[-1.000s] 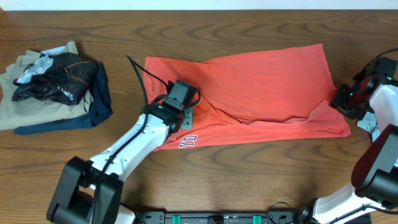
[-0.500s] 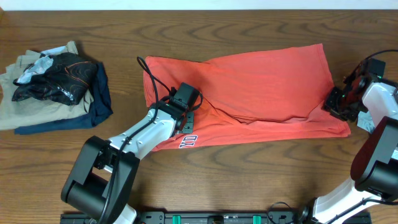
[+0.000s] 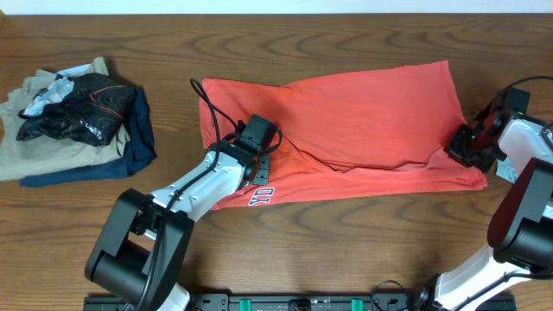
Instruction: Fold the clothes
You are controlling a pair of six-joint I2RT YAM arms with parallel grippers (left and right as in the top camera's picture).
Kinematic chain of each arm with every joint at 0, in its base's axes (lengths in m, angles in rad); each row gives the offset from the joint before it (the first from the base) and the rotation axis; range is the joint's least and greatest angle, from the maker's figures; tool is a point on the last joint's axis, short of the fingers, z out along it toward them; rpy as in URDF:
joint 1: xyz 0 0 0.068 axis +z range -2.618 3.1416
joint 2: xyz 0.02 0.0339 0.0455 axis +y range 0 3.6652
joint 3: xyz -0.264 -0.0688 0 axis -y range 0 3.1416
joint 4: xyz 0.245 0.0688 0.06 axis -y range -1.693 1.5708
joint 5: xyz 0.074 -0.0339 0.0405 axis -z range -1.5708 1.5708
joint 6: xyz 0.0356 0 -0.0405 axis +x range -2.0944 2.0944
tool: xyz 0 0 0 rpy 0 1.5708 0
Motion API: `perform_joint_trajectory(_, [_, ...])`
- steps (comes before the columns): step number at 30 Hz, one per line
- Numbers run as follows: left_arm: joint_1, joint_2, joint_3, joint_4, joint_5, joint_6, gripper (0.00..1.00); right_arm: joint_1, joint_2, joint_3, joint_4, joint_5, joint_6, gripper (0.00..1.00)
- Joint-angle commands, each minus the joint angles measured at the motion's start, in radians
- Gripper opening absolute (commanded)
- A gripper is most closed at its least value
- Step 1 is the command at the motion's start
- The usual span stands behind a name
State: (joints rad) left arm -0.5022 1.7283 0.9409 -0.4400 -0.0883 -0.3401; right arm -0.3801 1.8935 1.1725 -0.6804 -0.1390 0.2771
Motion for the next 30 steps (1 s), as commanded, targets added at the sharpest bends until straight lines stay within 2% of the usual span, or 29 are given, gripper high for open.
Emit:
perform_joint_trajectory(1, [0.002,0.004,-0.008,-0.005,-0.002,-0.002,0.48,0.015,0.009,0.042,0.007,0.000,0.030,0.01])
perform_joint_trajectory(6, [0.002,0.004,-0.008,-0.010,-0.002,-0.002,0.48,0.006,0.008,0.162,-0.032,0.000,0.029,0.01])
perform_joint_trajectory(11, [0.002,0.004,-0.008,-0.010,-0.002,-0.002,0.49,0.006,0.009,0.183,-0.085,0.000,0.029,0.01])
perform_joint_trajectory(14, [0.002,0.004,-0.008,-0.010,-0.002,-0.002,0.49,0.008,0.009,0.166,-0.150,0.005,0.029,0.28])
perform_joint_trajectory(15, [0.002,0.004,-0.008,-0.010,-0.002,-0.002,0.49,0.008,0.009,0.156,-0.164,0.008,0.029,0.33])
perform_joint_trajectory(20, [0.002,0.004,-0.008,-0.010,-0.002,-0.002,0.49,0.007,0.009,0.075,-0.152,0.018,0.030,0.38])
perform_joint_trajectory(23, [0.002,0.004,-0.008,-0.010,-0.002,-0.002,0.49,0.007,0.009,0.022,-0.097,0.005,0.034,0.39])
perform_joint_trajectory(30, [0.002,0.004,-0.008,-0.011,-0.002,-0.002,0.49,0.008,0.009,-0.024,-0.002,0.000,0.037,0.32])
